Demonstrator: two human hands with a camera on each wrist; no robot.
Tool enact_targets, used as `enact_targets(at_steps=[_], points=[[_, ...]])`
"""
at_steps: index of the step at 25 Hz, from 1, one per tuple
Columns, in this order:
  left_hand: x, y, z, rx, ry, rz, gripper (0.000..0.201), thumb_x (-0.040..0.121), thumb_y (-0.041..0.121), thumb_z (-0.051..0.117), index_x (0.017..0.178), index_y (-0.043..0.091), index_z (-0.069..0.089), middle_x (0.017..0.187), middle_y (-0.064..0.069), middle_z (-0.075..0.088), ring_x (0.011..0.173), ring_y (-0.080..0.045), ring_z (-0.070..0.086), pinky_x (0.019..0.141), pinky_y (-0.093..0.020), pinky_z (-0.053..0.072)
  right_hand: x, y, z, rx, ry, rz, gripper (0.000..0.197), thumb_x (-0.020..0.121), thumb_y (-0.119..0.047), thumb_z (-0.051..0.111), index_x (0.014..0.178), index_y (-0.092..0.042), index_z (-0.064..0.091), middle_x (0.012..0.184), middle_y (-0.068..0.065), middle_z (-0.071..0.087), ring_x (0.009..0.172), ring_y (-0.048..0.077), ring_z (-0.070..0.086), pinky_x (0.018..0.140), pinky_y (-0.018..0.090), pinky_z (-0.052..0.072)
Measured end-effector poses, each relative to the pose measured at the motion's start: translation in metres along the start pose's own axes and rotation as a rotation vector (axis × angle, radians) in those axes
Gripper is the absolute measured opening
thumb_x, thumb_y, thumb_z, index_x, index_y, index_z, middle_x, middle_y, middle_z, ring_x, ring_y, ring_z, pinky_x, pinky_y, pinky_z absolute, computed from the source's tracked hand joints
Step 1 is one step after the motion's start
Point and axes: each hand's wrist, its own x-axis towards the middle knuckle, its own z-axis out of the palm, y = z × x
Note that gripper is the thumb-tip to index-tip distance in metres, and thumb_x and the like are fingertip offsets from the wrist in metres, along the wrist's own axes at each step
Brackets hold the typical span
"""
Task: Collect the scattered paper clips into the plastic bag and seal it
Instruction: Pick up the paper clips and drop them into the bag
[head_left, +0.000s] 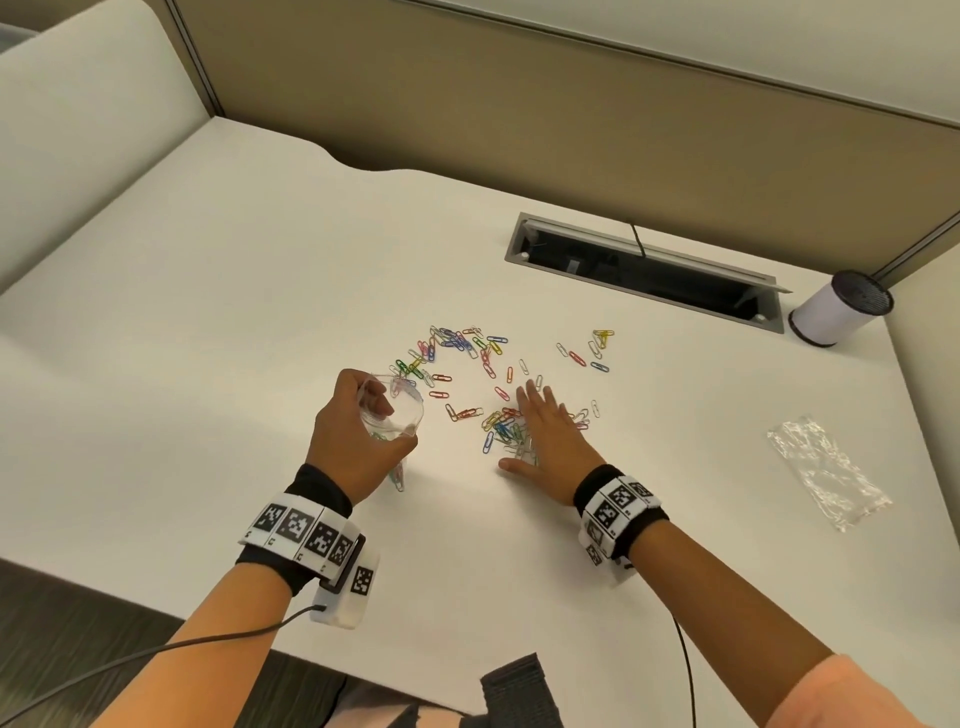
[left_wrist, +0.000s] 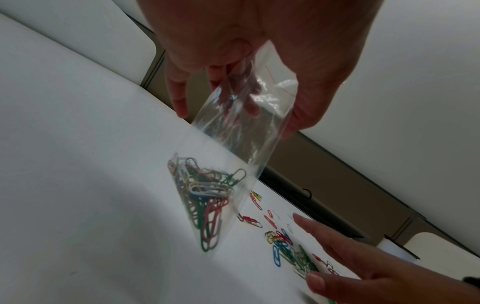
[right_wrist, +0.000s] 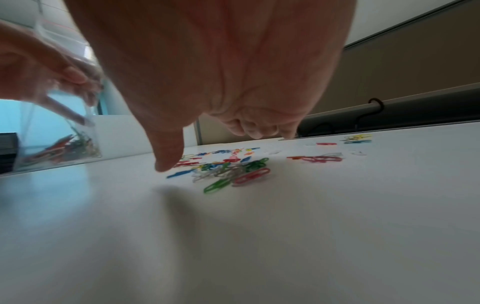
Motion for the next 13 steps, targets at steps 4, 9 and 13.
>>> enact_targets(at_steps=[4,9,13], points=[[0.002,0.002,0.009,0.006,-0.029,0.020,0.050,0.066,0.010,0.083,0.098,0.018,0.045,0.082,0.001,0.061,0.080,-0.011,0.060,0.068,-0.005,0.041,0.010,0.000,0.000,0.178,-0.067,0.068,0.104,0.083,-0.057,0.062,0.153,-0.025,-0.007,0.161,0.005,-0.019,0.148,0.025,-0.015,0.119,0.042,-0.003],[0.002,0.008,0.020,-0.004,-0.071,0.044,0.049,0.067,0.009,0.082,0.099,0.018,0.046,0.085,-0.001,0.062,0.080,-0.011,0.060,0.068,-0.003,0.041,0.010,-0.013,0.010,0.135,-0.018,-0.049,0.055,0.099,-0.016,0.049,0.150,-0.024,0.030,0.162,-0.002,0.013,0.150,0.021,0.011,0.118,0.038,0.024],[0.003,0.010,0.023,-0.006,-0.088,0.025,0.049,0.067,0.009,0.082,0.100,0.016,0.046,0.086,-0.002,0.062,0.081,-0.012,0.060,0.069,-0.007,0.042,0.008,-0.008,0.005,0.070,0.052,-0.060,0.034,0.096,-0.002,0.047,0.126,-0.009,0.060,0.141,0.008,0.053,0.129,0.026,0.051,0.101,0.039,0.045]])
